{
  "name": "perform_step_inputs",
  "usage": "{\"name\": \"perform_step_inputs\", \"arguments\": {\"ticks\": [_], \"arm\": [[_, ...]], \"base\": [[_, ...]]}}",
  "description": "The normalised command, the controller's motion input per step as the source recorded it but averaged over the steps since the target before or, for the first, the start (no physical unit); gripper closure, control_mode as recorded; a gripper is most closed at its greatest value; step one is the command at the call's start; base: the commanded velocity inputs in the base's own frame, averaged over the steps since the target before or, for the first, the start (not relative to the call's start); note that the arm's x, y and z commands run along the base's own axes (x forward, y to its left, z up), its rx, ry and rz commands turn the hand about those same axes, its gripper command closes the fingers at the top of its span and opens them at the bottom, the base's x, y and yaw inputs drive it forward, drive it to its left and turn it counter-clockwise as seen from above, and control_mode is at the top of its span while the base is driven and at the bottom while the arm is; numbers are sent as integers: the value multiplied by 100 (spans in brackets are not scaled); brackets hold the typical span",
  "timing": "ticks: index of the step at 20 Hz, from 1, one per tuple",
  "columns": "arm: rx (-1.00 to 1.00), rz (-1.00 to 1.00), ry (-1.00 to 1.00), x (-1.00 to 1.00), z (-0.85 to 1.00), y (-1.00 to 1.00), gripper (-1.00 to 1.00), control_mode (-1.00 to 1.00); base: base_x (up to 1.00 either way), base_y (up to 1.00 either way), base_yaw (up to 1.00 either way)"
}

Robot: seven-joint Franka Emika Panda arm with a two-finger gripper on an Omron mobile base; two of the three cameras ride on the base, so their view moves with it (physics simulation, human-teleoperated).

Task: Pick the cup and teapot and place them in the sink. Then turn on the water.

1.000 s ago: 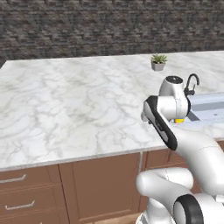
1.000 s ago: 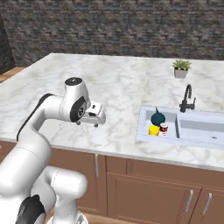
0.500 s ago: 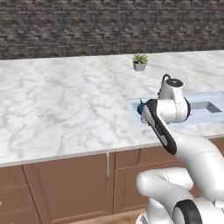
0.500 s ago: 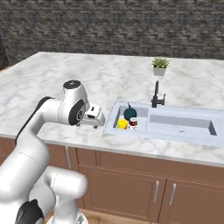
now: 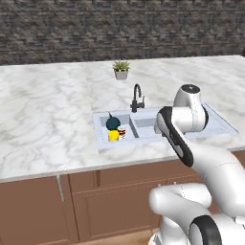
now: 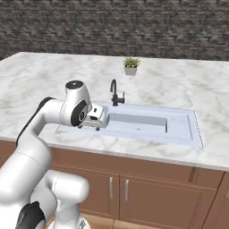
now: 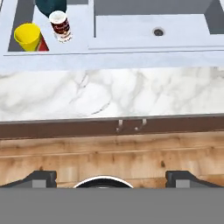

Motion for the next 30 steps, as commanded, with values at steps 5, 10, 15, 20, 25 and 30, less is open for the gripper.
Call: {"name": "perform_step_inputs", "arguments": {"ticks": [5, 10, 15, 20, 25, 30], "arm": [[0, 0, 0, 0, 0, 0, -100, 100], [0, 0, 0, 0, 0, 0, -100, 100], [0, 0, 0, 0, 0, 0, -100, 100], [0, 0, 0, 0, 0, 0, -100, 100], [0, 0, 0, 0, 0, 0, -100, 100], [0, 0, 0, 0, 0, 0, -100, 100]], "base": [[0, -96, 0], [1, -69, 0], [30, -6, 0], [48, 10, 0], [45, 14, 0], [39, 24, -1]]}}
